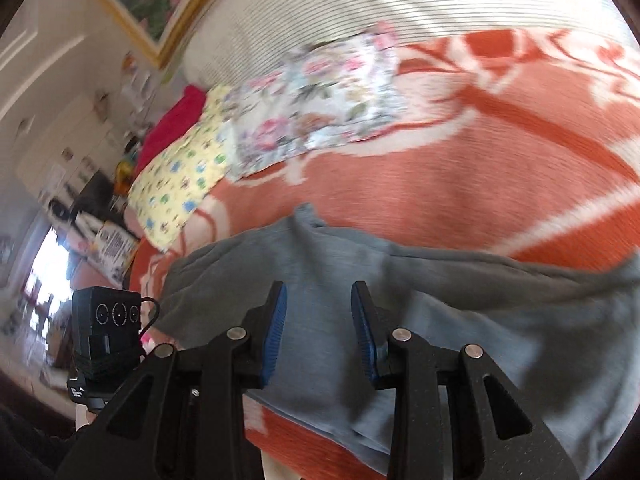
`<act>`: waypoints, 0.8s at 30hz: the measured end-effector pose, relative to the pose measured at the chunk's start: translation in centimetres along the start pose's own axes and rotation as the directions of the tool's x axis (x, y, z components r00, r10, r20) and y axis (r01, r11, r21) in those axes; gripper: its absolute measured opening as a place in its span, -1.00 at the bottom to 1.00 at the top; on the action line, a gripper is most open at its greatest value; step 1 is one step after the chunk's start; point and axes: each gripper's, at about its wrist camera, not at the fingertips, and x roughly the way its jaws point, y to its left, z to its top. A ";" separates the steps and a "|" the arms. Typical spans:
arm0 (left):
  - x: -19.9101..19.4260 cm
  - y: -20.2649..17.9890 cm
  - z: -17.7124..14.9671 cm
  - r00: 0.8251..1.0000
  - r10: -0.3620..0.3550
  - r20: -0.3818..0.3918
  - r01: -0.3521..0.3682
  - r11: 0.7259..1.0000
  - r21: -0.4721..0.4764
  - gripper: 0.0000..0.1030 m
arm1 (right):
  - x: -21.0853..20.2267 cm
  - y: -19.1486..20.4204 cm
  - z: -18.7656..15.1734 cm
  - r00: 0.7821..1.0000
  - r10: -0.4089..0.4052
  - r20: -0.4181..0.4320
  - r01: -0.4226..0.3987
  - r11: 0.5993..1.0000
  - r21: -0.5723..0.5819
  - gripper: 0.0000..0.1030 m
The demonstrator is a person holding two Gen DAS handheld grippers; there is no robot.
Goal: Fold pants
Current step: 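Open both grippers and release the folded grey pants onto the blanket, then grasp the folded edge of the grey pants with the left gripper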
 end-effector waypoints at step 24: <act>-17.9 16.6 -5.4 0.910 0.237 0.339 -0.024 0.848 -0.530 0.25 | 16.1 16.3 2.5 0.948 0.129 -0.292 -0.215 0.933 -0.288 0.11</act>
